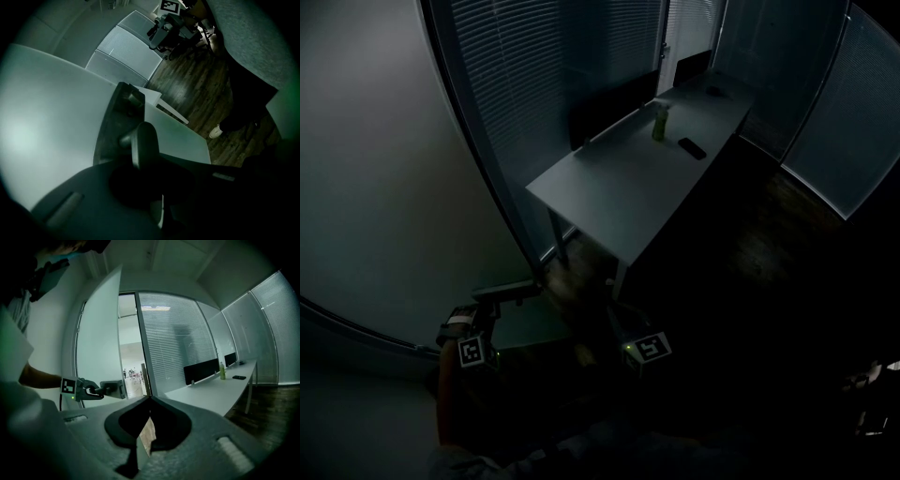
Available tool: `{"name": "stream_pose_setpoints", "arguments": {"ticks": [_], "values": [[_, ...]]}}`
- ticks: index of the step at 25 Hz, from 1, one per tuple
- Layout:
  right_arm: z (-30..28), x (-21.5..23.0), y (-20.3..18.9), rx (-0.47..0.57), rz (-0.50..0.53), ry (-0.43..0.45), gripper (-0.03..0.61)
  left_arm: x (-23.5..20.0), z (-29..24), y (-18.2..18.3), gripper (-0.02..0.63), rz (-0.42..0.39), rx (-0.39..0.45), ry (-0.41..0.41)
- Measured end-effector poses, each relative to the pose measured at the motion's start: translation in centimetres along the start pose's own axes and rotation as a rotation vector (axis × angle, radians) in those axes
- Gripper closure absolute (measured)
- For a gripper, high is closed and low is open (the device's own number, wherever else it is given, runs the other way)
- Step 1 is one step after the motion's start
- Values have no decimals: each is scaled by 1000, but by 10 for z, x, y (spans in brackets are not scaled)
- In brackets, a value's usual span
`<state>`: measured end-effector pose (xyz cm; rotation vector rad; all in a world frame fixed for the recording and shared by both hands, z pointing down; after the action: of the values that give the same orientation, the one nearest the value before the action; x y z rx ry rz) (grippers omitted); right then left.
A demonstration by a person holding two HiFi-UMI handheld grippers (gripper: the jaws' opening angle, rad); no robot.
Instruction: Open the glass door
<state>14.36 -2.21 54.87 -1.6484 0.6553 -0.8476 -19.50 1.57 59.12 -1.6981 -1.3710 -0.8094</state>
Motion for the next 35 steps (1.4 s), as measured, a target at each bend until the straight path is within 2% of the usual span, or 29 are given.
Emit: {"name": "stream_pose_setpoints", "arguments": {"ticks": [7, 13, 28, 35], "values": [[20, -18, -9, -2, -13, -16, 577, 12, 15, -2, 614, -22, 13, -13], [63, -43, -14, -7, -23, -13, 577, 20, 46, 6, 614, -49, 14, -23], [82, -62, -19, -4, -16, -51, 577, 40, 70, 2, 614, -90, 61, -42], [94, -98, -23, 2, -9, -57, 577, 50, 90, 5, 614, -102, 90, -45]]}}
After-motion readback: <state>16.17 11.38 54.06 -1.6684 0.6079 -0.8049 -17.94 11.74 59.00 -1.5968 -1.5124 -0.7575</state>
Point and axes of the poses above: the fingertips, and each gripper's own axes: z backward along the fingers, x to its right, y out of its top, the point moved 7 cm from there along z, backward along the fingers, and after that the axes turned 10 degrees about y, right-handed, at the moved point
